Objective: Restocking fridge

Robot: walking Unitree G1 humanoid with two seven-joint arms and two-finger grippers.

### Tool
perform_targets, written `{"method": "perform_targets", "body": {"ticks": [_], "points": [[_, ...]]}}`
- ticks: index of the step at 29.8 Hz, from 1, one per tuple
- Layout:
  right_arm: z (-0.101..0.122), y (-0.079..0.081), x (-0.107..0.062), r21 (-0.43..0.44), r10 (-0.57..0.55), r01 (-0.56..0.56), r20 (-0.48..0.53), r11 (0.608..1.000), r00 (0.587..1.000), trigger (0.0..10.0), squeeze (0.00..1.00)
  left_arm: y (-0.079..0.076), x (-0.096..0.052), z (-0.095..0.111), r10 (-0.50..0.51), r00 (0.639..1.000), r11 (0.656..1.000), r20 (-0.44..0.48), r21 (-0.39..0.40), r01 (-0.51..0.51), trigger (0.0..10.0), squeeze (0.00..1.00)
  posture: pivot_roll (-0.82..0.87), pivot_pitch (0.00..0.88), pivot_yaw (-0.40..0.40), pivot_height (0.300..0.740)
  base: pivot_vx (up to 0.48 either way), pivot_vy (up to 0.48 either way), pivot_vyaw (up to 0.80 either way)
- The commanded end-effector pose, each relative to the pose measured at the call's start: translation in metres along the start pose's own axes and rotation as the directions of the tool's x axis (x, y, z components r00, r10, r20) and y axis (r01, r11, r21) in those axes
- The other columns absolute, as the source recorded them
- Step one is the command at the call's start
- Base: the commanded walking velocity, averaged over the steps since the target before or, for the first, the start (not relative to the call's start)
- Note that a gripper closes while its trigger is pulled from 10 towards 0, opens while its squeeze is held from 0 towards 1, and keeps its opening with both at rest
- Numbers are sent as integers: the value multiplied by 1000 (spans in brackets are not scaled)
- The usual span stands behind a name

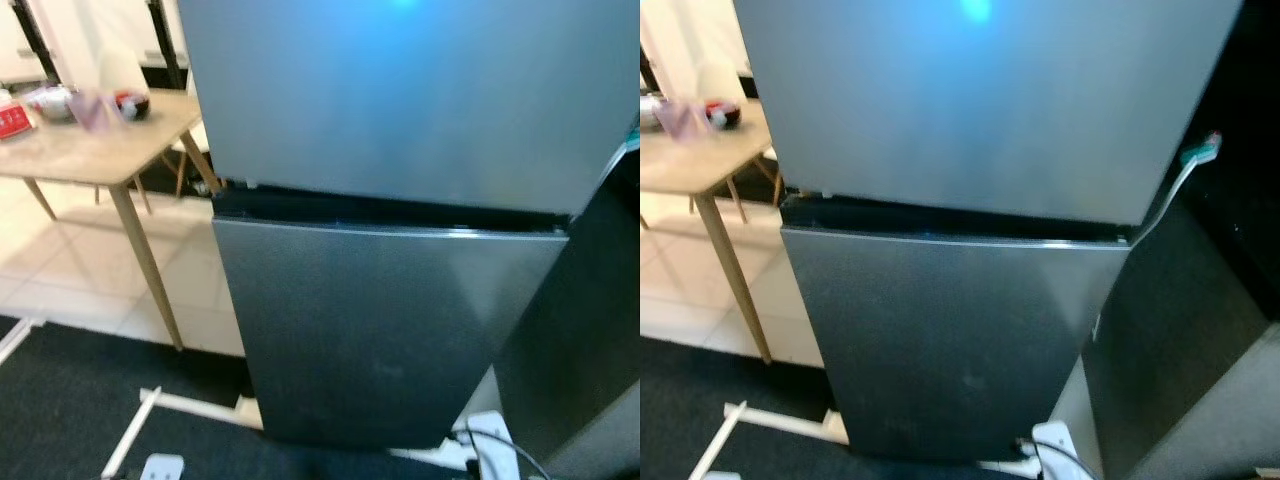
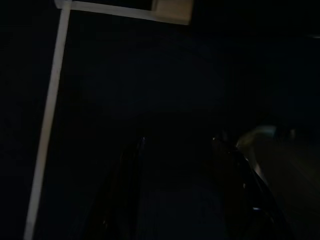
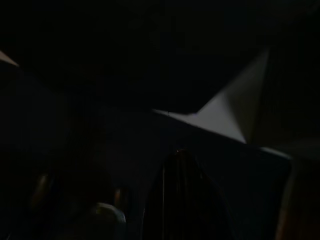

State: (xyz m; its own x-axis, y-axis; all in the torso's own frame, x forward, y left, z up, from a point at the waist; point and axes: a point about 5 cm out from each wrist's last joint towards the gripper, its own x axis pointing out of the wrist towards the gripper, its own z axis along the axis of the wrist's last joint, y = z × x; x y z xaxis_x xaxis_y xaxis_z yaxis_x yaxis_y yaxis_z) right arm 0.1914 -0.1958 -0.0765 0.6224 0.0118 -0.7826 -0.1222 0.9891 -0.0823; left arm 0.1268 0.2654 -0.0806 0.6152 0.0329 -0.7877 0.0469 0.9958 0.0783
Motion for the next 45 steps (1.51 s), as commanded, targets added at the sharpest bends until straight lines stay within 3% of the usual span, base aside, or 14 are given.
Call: {"method": "perform_targets", "body": {"ticks": [1, 3, 5, 9, 13, 17, 18, 19, 20, 23, 33, 40, 44, 45], "points": [[-3, 0, -1, 6, -3, 3, -8, 1000, 1000, 10000, 0, 1, 1, 5, -32, 999, 997, -1, 70, 32, 10000, 0, -17, 36, -9, 740, 0, 0, 0], [-5, -1, -1, 8, -6, 6, -12, 1000, 1000, 10000, 0, -1, 2, 9, -77, 997, 982, -6, 173, 77, 10000, 0, -18, 36, -9, 740, 0, 0, 0], [-5, -1, -1, 8, -6, 6, -12, 1000, 1000, 10000, 0, -1, 2, 9, -77, 997, 982, -6, 173, 77, 10000, 0, -18, 36, -9, 740, 0, 0, 0], [-7, -3, -2, 12, -11, 11, -17, 1000, 1000, 10000, 0, -8, 3, 16, -190, 981, 910, -21, 370, 185, 10000, 0, -20, 40, -9, 740, 0, 0, 0], [-8, -5, -2, 12, -15, 15, -19, 1000, 1000, 10000, 0, -15, 4, 24, -267, 963, 785, -28, 573, 234, 10000, 0, -18, 47, -16, 740, 0, 0, 0], [-7, -7, -2, 10, -18, 19, -20, 1000, 1000, 10000, 0, -18, 3, 27, -299, 954, 761, -14, 600, 247, 10000, 0, -18, 51, -19, 740, 0, 0, 0], [-7, -7, -2, 10, -19, 19, -19, 1000, 1000, 10000, 0, -56, 20, 73, -421, 905, 708, 71, 649, 278, 10000, 0, -17, 51, -21, 740, 0, 0, 0], [-7, -7, -2, 10, -19, 19, -19, 1000, 1000, 10000, 0, -56, 20, 73, -421, 905, 708, 71, 649, 278, 10000, 0, -17, 51, -21, 740, 0, 0, 0], [-7, -7, -2, 8, -20, 20, -18, 1000, 1000, 10000, 0, -112, 27, 149, -581, 797, 605, 166, 743, 286, 10000, 0, -17, 53, -21, 740, 0, 0, 0], [-6, -7, -2, 8, -21, 21, -18, 1000, 1000, 10000, 0, -122, 26, 178, -603, 775, 566, 190, 787, 247, 10000, 0, -17, 54, -21, 740, 0, 0, 0], [-7, -8, -3, 6, -24, 24, -20, 1000, 1000, 10000, 0, -92, 16, 263, -449, 812, 560, 372, 825, -69, 10000, 0, -22, 63, -18, 740, 0, 0, 0], [-8, -8, -3, 8, -25, 25, -22, 1000, 999, 10000, 0, -80, 13, 275, -402, 829, 559, 388, 821, -113, 10000, 0, -24, 63, -19, 740, 0, 0, 0], [-9, -8, -3, 4, -24, 24, -23, 1000, 999, 10000, 0, -53, 8, 292, -256, 832, 583, 493, 765, -274, 10000, 0, -22, 65, -25, 740, 0, 0, 0], [-7, -8, -3, 1, -22, 22, -19, 1000, 1000, 10000, 0, -37, 3, 302, -149, 803, 611, 577, 692, -384, 10000, 0, -21, 66, -30, 740, 0, 0, 0]]}}
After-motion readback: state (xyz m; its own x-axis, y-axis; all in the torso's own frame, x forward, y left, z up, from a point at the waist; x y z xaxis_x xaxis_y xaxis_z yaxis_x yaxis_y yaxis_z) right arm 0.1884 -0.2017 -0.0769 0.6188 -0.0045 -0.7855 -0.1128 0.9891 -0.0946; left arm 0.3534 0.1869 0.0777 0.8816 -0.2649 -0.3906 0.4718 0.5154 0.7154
